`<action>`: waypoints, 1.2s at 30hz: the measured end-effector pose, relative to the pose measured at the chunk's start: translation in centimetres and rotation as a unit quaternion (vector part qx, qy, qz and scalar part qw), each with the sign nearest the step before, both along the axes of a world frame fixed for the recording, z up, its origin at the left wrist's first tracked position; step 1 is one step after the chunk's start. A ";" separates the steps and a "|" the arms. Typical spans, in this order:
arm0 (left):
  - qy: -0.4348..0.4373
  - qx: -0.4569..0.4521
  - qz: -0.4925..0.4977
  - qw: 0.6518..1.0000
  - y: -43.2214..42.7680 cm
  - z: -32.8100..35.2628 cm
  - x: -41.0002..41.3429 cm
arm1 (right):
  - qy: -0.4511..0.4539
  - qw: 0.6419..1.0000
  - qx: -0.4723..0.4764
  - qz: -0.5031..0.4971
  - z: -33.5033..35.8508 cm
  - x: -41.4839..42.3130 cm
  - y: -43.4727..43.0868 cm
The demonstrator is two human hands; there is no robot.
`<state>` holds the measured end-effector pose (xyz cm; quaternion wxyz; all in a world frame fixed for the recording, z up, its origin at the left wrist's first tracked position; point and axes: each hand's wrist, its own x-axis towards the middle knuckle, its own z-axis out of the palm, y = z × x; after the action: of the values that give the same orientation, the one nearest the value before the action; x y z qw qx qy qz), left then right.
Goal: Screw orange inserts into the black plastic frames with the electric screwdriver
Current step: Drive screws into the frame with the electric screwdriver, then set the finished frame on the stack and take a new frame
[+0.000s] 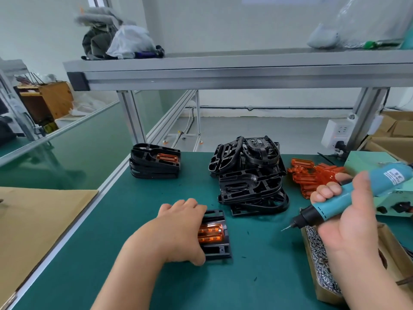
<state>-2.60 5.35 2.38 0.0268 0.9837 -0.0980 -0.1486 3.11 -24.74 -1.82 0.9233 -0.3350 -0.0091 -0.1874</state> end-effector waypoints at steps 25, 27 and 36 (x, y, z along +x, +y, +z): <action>-0.133 -0.034 0.122 0.983 3.7 -3.8 4.1 | -0.002 1.000 0.010 0.008 0.3 0.0 0.3; -0.151 -0.032 0.139 0.978 4.2 -3.9 4.5 | -0.002 1.000 0.010 0.008 0.3 0.0 0.3; -0.208 -0.050 0.207 0.955 5.9 -5.2 6.1 | -0.001 1.000 0.008 0.006 0.2 0.0 0.3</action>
<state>3.46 11.24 -2.82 0.0848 0.9890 0.0968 0.0729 3.09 -24.44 -1.65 0.9271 -0.3275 -0.0108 -0.1820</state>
